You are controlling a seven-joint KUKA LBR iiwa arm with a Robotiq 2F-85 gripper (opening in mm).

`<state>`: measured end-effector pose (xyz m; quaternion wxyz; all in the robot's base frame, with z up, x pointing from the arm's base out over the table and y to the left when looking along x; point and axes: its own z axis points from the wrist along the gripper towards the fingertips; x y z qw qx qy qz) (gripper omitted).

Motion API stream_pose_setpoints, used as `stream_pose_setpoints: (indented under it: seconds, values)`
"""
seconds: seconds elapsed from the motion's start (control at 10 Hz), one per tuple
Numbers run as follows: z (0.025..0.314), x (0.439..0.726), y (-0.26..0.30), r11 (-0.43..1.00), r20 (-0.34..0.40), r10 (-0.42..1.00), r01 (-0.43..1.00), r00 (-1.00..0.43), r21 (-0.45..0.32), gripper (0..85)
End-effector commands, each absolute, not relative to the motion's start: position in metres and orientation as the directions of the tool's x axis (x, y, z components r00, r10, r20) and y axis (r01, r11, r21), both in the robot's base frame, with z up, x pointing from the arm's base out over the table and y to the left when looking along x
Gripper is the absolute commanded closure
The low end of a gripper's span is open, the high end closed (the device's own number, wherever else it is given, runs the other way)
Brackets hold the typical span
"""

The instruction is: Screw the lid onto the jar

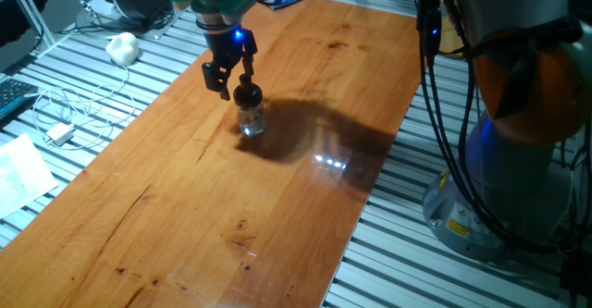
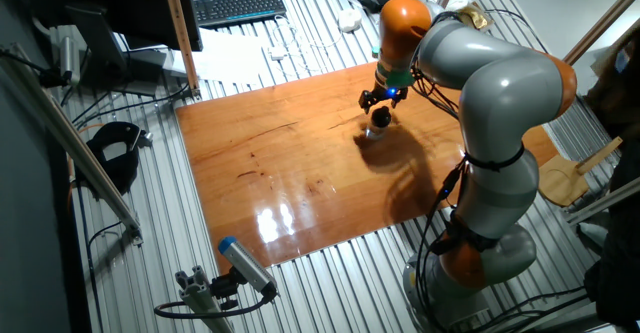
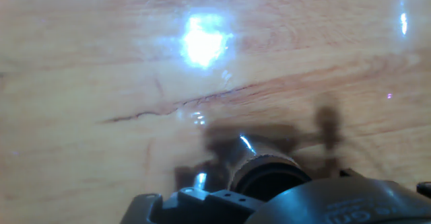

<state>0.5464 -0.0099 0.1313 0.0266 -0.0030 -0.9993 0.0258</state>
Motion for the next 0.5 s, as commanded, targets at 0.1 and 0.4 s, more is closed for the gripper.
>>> stream_pose_setpoints:
  seconds: [0.1, 0.4]
  values:
    - [0.1308, 0.5459, -0.0100, 0.900, 0.054, -0.431, -0.433, -0.901, -0.054, 17.0]
    - [0.1293, 0.5444, -0.0082, 0.900, 0.069, -0.430, -0.433, -0.900, -0.045, 17.0]
